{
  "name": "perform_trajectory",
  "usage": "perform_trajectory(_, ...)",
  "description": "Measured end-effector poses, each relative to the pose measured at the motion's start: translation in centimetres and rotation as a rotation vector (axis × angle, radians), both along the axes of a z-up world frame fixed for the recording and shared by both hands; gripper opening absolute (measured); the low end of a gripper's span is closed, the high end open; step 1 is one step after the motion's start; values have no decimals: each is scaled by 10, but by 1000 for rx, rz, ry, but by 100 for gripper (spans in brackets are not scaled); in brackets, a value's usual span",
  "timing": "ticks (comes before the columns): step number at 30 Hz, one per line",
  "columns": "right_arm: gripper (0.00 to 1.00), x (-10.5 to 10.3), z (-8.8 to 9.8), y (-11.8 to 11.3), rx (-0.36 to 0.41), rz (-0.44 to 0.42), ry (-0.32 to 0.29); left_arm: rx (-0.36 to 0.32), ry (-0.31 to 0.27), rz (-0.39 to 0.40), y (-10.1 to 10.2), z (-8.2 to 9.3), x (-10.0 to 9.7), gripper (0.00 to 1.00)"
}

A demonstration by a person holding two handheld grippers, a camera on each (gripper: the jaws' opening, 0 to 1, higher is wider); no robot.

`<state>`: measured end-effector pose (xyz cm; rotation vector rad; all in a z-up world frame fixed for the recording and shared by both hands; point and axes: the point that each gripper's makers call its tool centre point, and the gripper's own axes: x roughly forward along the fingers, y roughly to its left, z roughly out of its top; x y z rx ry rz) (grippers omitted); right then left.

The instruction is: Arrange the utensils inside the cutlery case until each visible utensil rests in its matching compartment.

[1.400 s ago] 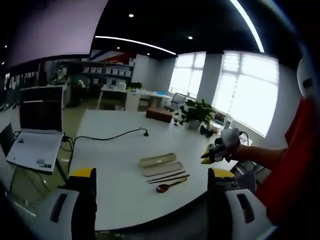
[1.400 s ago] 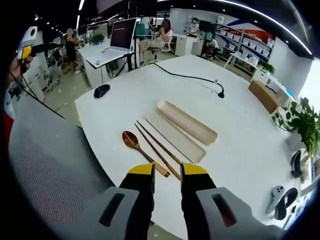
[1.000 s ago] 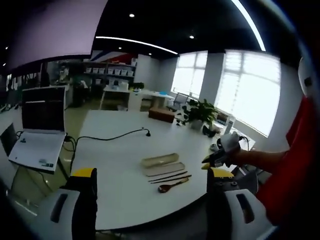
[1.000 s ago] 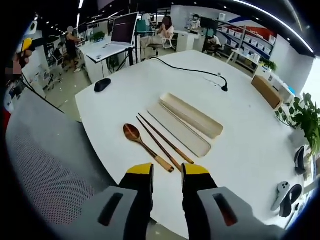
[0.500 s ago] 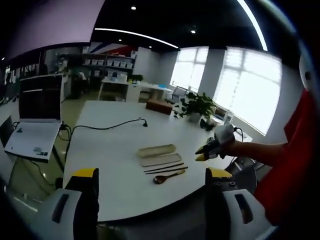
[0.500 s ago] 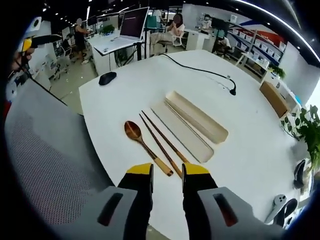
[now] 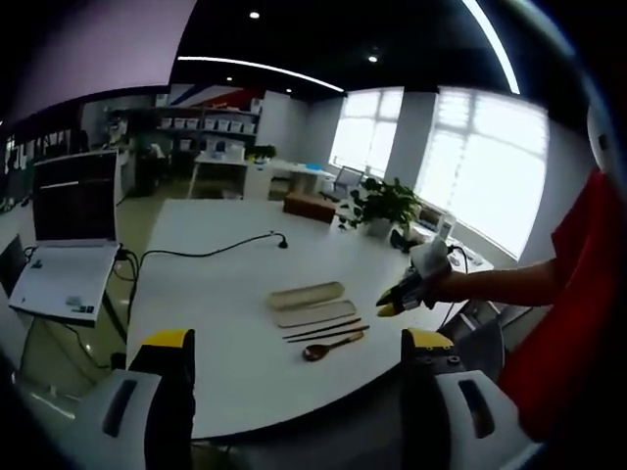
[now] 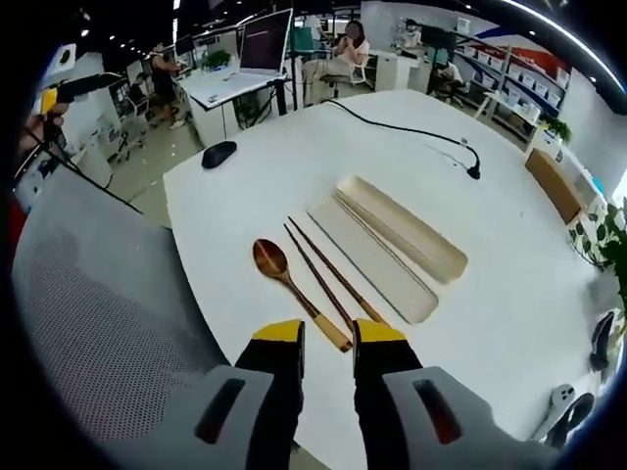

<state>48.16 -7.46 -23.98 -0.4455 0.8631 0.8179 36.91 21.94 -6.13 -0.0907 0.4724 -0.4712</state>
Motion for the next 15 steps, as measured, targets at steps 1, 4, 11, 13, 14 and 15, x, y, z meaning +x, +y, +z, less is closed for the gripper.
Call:
perform_trajectory(1, 16, 2, 0, -1, 0, 0, 1, 1, 1, 0, 0, 0, 0, 89)
perform_trajectory(4, 16, 5, -2, -1, 6, 6, 6, 8, 8, -4, 1, -2, 0, 88)
perform_trajectory(11, 17, 5, -15, 0, 56, -52, 43, 21, 5, -13, -1, 0, 1, 87)
perform_trajectory(13, 15, 6, -19, 0, 44, -46, 44, 29, 8, -15, -1, -1, 1, 87)
perform_trajectory(14, 15, 6, -22, -2, 24, -35, 51, 32, 9, -16, -1, -1, 1, 87)
perform_trajectory(15, 15, 6, -25, -4, -2, -23, 61, 34, 8, -16, 0, -1, 1, 87)
